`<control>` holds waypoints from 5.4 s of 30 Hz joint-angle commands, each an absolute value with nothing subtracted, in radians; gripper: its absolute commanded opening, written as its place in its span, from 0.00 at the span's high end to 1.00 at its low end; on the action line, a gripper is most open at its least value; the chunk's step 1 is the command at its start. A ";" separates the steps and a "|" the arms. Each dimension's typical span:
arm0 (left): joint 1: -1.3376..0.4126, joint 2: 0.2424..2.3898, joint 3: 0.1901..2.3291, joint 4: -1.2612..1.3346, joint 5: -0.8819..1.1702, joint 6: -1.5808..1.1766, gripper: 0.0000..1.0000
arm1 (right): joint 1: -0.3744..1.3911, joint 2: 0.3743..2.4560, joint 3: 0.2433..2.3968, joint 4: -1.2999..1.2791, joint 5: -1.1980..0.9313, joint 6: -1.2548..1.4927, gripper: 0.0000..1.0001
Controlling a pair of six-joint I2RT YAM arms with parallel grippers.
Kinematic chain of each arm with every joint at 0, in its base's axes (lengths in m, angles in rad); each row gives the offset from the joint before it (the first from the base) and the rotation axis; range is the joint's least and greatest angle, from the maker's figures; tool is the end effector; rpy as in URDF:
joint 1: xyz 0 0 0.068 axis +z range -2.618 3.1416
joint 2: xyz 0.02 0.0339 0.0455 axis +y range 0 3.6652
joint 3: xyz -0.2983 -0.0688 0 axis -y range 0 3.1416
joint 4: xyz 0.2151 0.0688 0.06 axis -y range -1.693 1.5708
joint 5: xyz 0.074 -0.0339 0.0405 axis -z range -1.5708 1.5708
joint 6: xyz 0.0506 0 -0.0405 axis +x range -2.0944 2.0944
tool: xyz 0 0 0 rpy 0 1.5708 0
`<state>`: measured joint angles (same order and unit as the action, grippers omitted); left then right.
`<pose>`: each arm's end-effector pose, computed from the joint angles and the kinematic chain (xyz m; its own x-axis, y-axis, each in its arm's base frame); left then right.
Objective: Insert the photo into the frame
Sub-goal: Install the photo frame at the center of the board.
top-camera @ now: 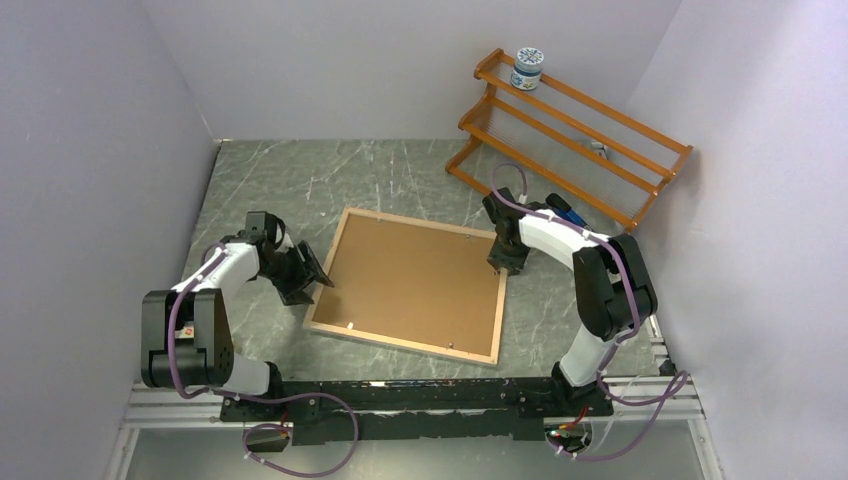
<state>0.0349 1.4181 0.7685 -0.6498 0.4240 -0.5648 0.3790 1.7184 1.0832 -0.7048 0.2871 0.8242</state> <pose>0.2150 -0.0133 0.2103 -0.8553 -0.5180 -0.0143 -0.4491 0.7547 -0.4783 0.2846 0.0979 0.2099 -0.8305 0.4270 -0.3577 0.4637 0.8858 -0.0193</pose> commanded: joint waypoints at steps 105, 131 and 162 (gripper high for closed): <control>0.011 1.589 0.752 -0.567 0.450 -0.579 0.29 | 0.365 1.634 0.986 -0.559 0.077 0.744 0.73; 0.006 1.479 0.708 -0.610 0.416 -0.606 0.76 | 0.657 1.815 1.276 -0.258 -0.272 0.813 0.60; -0.020 1.498 0.738 -0.639 0.382 -0.582 0.81 | 0.874 2.275 1.504 0.121 -0.488 0.893 0.71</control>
